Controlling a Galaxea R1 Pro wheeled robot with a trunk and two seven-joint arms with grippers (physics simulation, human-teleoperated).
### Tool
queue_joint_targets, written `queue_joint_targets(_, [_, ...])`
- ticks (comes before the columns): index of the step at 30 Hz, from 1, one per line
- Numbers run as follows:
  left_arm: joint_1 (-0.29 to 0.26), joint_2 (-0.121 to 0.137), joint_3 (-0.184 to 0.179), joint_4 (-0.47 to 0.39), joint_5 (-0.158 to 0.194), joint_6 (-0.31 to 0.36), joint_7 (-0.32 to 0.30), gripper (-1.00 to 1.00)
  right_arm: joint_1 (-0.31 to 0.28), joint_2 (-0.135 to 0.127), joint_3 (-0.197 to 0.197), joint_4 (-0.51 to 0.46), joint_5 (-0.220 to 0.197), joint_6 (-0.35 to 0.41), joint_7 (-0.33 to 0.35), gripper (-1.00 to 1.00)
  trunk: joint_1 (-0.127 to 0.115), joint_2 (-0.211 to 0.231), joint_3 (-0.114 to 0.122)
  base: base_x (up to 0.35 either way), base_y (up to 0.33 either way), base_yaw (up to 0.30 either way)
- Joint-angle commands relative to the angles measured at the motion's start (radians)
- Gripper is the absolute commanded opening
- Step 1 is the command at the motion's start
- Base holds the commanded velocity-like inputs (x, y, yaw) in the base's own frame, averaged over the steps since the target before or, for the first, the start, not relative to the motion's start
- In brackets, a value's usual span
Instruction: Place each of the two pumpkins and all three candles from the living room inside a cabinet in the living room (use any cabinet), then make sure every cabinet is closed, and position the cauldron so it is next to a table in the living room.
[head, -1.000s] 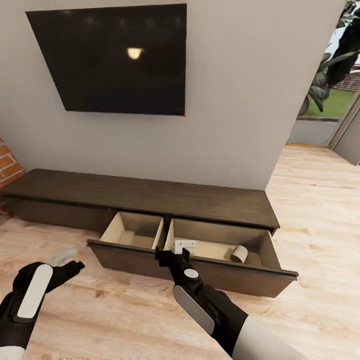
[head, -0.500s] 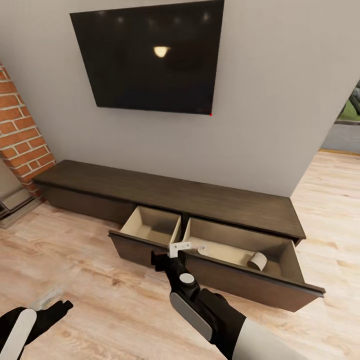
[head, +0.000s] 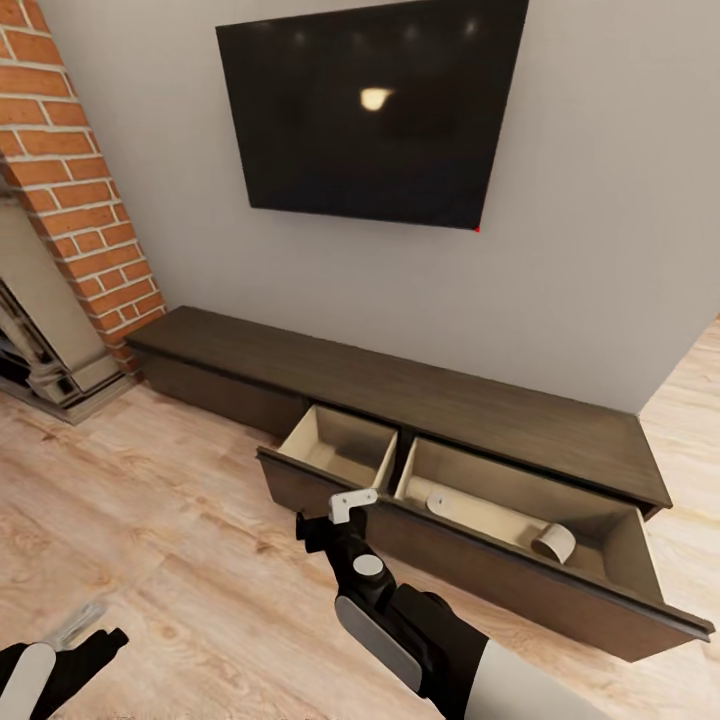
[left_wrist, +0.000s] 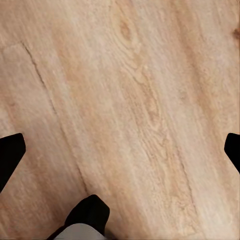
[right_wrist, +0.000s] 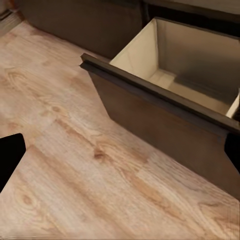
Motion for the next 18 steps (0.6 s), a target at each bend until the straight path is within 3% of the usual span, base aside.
queue_joint_targets(1, [-0.001,0.000,0.001,0.008,0.011,0.000,0.009,1.00,-0.001,0.000,0.003,0.000,-0.004,0.004,-0.007,1.00,0.000,0.000,-0.001,0.050,0.000,0.267])
queue_joint_targets(6, [-0.001,0.001,0.003,0.054,0.013,-0.057,0.003,1.00,-0.001,0.001,0.004,0.004,-0.004,0.004,-0.006,1.00,0.000,0.000,-0.004,0.131,0.000,0.267])
queue_joint_targets(9, [-0.001,0.003,0.005,0.078,0.010,-0.073,-0.051,1.00,-0.001,0.001,0.012,0.005,-0.004,0.004,-0.003,1.00,0.000,0.000,-0.005,0.242,0.000,0.267])
queue_joint_targets(14, [-0.001,0.038,0.005,0.153,0.013,-0.096,-0.101,1.00,-0.001,-0.002,0.042,0.016,-0.006,0.006,0.000,1.00,0.000,0.000,-0.008,0.321,0.000,0.267])
queue_joint_targets(18, [-0.001,0.048,0.005,0.171,0.019,-0.115,-0.109,1.00,-0.001,-0.002,0.046,0.027,-0.006,0.033,0.010,1.00,0.000,0.000,-0.010,0.336,0.051,0.267])
